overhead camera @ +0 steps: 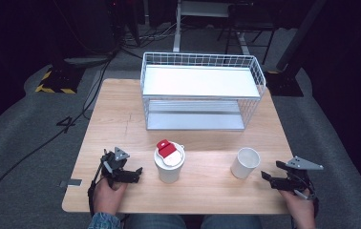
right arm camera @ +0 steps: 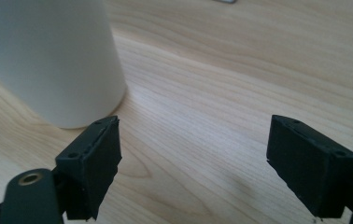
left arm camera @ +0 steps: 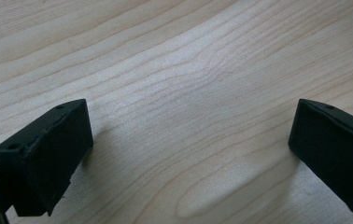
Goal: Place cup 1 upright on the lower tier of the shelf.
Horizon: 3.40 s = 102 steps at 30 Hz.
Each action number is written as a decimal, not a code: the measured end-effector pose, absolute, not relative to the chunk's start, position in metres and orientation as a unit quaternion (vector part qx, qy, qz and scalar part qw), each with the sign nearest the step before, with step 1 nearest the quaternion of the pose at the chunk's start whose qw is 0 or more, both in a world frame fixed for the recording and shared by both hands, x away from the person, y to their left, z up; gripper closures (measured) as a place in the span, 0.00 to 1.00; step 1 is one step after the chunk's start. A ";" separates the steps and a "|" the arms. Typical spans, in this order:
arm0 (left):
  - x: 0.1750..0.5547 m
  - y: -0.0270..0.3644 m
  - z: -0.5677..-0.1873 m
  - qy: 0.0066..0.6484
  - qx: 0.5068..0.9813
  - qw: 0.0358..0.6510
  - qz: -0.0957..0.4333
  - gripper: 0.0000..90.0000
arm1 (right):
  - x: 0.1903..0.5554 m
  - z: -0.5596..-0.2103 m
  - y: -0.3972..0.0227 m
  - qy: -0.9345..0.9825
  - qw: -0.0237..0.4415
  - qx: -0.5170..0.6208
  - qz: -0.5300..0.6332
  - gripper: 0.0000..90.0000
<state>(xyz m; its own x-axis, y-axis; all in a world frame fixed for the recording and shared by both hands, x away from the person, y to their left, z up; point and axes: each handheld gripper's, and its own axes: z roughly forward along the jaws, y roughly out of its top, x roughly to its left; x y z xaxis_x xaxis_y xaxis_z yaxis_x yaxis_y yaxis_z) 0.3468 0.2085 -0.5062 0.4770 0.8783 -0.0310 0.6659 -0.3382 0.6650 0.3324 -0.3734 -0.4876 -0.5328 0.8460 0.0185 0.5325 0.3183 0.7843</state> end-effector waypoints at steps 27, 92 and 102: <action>0.347 0.209 -0.506 0.482 0.801 0.313 0.169 0.00 | 0.319 -0.477 -0.331 0.788 0.146 0.350 0.484 0.17; 0.347 0.209 -0.506 0.482 0.800 0.313 0.170 0.00 | 0.341 -0.463 -0.294 0.804 0.173 0.345 0.451 0.26; 0.349 0.208 -0.506 0.486 0.798 0.313 0.170 0.00 | 0.353 -0.444 -0.290 0.803 0.178 0.349 0.449 0.26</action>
<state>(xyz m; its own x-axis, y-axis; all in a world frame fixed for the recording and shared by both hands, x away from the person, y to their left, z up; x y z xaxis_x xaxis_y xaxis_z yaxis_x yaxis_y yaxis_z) 0.3486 0.2078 -0.5061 0.4708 0.8816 -0.0327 0.6688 -0.3324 0.6650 0.3526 -0.2897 -0.4438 -0.6924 0.7209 0.0277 0.4016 0.3532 0.8450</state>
